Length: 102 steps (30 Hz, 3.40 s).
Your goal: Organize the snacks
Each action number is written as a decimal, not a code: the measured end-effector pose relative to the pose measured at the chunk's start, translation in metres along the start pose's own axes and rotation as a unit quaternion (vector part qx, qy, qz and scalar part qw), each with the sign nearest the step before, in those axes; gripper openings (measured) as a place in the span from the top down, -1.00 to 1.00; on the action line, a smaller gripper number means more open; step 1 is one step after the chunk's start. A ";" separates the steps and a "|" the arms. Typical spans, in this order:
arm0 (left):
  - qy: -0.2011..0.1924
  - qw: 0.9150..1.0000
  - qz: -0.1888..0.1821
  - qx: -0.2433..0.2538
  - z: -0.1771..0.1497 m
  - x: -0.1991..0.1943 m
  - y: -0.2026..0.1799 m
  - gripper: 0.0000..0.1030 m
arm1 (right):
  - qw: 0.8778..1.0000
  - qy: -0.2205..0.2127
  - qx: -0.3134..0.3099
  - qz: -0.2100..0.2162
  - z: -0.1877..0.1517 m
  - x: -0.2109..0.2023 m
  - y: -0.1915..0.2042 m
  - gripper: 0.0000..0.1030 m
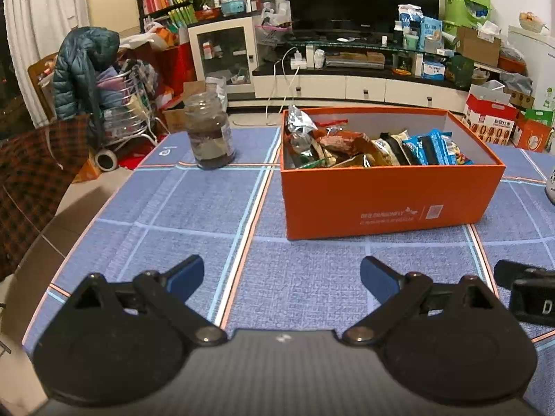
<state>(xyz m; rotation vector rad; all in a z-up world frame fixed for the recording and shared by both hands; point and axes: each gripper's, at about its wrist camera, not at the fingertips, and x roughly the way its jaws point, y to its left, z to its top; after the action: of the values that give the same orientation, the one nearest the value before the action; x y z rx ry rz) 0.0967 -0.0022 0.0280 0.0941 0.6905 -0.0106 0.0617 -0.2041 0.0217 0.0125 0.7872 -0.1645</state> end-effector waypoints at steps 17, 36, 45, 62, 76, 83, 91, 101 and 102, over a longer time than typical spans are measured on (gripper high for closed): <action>0.020 0.997 -0.073 -0.029 0.000 0.011 0.007 -0.86 | 0.999 0.007 -0.031 0.006 -0.004 -0.010 0.005 -0.87; 0.044 0.999 -0.025 -0.006 -0.003 0.014 -0.004 -0.86 | 0.999 0.020 -0.040 -0.001 -0.007 -0.006 0.009 -0.87; 0.056 0.997 -0.050 -0.011 -0.004 0.014 -0.006 -0.86 | 0.999 0.023 -0.039 -0.003 -0.008 -0.005 0.007 -0.87; 0.039 0.999 -0.031 0.014 -0.006 0.009 -0.013 -0.86 | 0.999 0.026 -0.040 -0.004 -0.008 -0.003 0.008 -0.87; 0.036 0.999 -0.036 0.020 -0.006 0.008 -0.014 -0.86 | 0.999 0.023 -0.036 -0.006 -0.007 -0.003 0.005 -0.87; 0.037 0.998 -0.037 0.023 -0.007 0.008 -0.014 -0.86 | 0.999 0.024 -0.037 -0.007 -0.007 -0.003 0.005 -0.87; 0.040 0.998 -0.040 0.020 -0.008 0.008 -0.015 -0.87 | 0.999 0.025 -0.035 -0.008 -0.007 -0.002 0.003 -0.87; 0.026 0.999 -0.039 0.021 -0.010 0.004 -0.014 -0.87 | 0.999 0.028 -0.035 -0.008 -0.007 -0.001 0.003 -0.87; 0.025 0.999 -0.038 0.021 -0.010 0.004 -0.014 -0.87 | 0.999 0.028 -0.035 -0.008 -0.007 -0.001 0.003 -0.87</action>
<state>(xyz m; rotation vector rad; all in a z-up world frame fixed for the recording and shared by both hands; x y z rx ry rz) 0.0931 -0.0153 0.0167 0.1095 0.7440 -0.0967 0.0564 -0.2006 0.0175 -0.0553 0.8491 -0.1525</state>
